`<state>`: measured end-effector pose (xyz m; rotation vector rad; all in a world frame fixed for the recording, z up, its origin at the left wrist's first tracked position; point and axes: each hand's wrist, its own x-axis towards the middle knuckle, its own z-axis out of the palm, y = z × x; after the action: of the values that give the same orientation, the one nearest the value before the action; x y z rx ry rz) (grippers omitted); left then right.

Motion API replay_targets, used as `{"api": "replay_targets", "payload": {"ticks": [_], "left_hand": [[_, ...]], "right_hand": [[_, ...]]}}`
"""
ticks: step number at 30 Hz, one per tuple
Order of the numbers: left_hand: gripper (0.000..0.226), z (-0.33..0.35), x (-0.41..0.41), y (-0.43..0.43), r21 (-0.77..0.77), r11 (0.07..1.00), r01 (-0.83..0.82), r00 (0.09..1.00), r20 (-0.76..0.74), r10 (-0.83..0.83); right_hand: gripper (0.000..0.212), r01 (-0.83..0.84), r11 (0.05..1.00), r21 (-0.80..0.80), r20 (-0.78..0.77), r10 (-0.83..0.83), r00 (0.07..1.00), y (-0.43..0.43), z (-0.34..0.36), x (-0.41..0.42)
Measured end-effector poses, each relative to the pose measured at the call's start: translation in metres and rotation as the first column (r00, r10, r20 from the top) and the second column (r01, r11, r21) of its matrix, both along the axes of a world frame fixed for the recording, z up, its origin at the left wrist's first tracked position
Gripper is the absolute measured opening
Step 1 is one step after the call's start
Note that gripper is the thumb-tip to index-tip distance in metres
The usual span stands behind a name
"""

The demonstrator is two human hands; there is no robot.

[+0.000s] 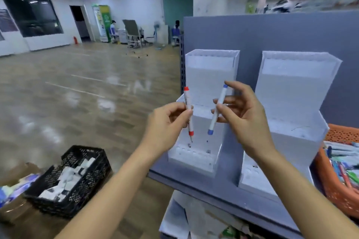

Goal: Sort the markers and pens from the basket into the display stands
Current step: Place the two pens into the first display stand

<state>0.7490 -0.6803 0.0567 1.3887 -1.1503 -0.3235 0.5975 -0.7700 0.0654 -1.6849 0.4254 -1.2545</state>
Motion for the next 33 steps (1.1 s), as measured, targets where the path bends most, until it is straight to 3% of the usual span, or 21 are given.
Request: {"api": "replay_targets", "payload": {"ticks": [6, 12, 19, 26, 33], "left_hand": [[0.012, 0.042, 0.060, -0.066, -0.072, 0.994, 0.081, 0.991, 0.111, -0.072], [0.017, 0.085, 0.093, -0.116, -0.238, 0.969, 0.070, 0.978, 0.210, -0.019], [0.054, 0.113, 0.111, -0.155, -0.425, 0.904, 0.057, 0.907, 0.400, 0.130], [0.053, 0.106, 0.120, -0.179, -0.309, 0.941, 0.135, 0.852, 0.521, 0.049], [0.058, 0.118, 0.126, -0.187, -0.171, 0.970, 0.173, 0.842, 0.536, -0.056]], "right_hand": [[0.044, 0.166, 0.982, -0.092, 0.077, -0.159, 0.984, -0.050, 0.038, 0.043], [0.038, 0.301, 0.942, -0.148, 0.191, -0.271, 0.943, -0.097, 0.076, 0.075], [0.035, 0.403, 0.895, -0.191, 0.222, -0.360, 0.906, -0.130, 0.100, 0.103], [0.036, 0.414, 0.867, -0.276, 0.129, -0.394, 0.910, -0.149, 0.096, 0.122], [0.039, 0.337, 0.851, -0.402, -0.053, -0.390, 0.919, -0.154, 0.098, 0.133]]}}
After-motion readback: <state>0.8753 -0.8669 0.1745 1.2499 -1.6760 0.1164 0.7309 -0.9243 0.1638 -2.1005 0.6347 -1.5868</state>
